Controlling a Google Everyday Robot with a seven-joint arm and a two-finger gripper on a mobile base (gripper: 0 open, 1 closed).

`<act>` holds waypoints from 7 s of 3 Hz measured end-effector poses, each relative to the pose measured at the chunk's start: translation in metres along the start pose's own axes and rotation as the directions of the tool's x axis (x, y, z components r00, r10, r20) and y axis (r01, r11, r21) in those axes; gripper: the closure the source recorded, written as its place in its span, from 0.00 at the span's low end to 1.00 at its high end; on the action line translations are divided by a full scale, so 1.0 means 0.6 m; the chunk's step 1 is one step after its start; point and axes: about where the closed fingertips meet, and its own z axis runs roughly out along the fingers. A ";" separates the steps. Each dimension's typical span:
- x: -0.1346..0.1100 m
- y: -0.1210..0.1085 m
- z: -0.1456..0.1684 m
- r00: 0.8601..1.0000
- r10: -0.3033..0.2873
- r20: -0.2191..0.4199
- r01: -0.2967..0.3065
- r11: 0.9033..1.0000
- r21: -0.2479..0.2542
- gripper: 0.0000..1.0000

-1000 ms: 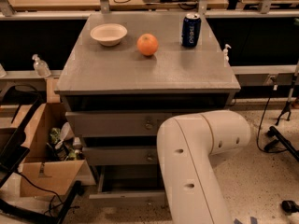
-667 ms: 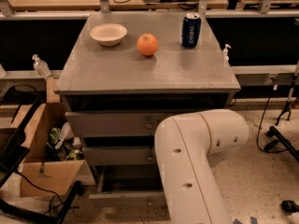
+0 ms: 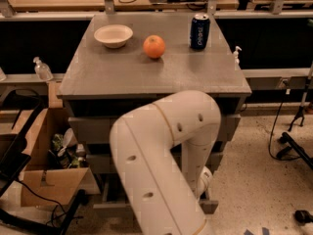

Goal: Open bottom drawer

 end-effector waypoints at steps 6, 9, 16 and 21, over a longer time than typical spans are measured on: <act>0.017 0.034 0.082 0.999 -0.008 0.038 0.009 1.000 -0.028 0.00; -0.022 0.062 0.165 0.993 -0.021 0.120 0.033 0.995 -0.098 0.00; -0.008 0.126 0.134 0.998 0.036 0.054 -0.025 0.981 -0.191 1.00; -0.006 0.148 0.128 0.997 0.046 0.055 -0.034 0.976 -0.216 1.00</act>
Offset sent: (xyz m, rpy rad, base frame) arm -0.0244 0.0060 0.0026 -0.0112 0.0274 0.0039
